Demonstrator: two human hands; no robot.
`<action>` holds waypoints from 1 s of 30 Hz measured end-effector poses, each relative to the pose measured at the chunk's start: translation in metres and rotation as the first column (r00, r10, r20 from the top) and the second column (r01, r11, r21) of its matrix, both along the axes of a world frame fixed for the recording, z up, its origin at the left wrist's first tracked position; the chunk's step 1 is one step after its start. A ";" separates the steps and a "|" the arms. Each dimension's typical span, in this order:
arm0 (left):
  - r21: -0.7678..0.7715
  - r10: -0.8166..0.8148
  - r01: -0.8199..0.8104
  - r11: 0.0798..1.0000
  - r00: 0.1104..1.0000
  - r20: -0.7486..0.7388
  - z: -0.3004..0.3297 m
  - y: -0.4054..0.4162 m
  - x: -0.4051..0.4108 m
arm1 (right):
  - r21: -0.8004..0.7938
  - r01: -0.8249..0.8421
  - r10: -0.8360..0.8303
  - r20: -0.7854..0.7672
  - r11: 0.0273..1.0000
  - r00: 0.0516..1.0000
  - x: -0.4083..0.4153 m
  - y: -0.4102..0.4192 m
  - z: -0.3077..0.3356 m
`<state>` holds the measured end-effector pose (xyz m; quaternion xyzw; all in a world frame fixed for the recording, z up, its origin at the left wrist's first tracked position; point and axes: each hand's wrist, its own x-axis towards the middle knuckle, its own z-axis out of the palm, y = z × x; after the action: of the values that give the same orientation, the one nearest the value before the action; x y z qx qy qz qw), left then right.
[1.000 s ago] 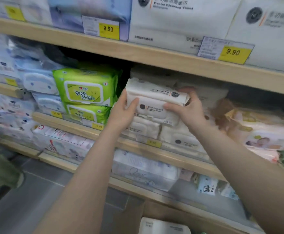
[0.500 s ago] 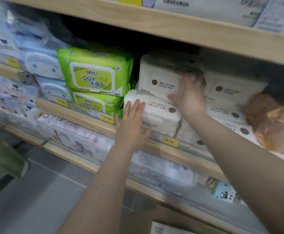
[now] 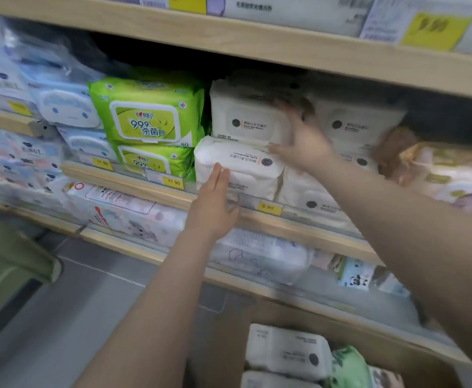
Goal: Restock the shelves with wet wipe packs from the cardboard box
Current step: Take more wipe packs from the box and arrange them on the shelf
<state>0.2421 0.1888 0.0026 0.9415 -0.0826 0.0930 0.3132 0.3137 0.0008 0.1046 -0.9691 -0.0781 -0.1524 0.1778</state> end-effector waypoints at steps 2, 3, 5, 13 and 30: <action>0.041 -0.088 0.093 0.995 0.990 -0.109 -0.014 -0.005 -0.022 | 0.090 -0.022 0.019 0.040 0.996 0.999 -0.037 -0.010 -0.012; 0.078 -0.135 0.151 0.985 0.975 -0.179 -0.022 -0.008 -0.034 | 0.109 -0.059 0.053 0.057 0.992 0.997 -0.058 -0.016 -0.024; 0.162 -0.172 0.228 0.960 0.939 -0.299 -0.038 -0.012 -0.062 | 0.068 -0.141 0.138 0.039 0.988 0.990 -0.105 -0.029 -0.053; 0.012 -0.224 0.265 0.964 0.837 -0.500 -0.123 -0.029 -0.210 | 0.011 -0.245 0.238 -0.292 0.969 0.927 -0.295 -0.079 -0.190; -0.040 -0.071 0.059 0.997 0.895 -0.440 -0.188 -0.036 -0.290 | 0.018 -0.442 0.291 -0.776 0.897 0.560 -0.386 -0.088 -0.301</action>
<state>-0.0475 0.1527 -0.1859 0.9306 -0.0398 -0.1322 0.3389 -0.0719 -0.0869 -0.1960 -0.9151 -0.2100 0.3172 0.1338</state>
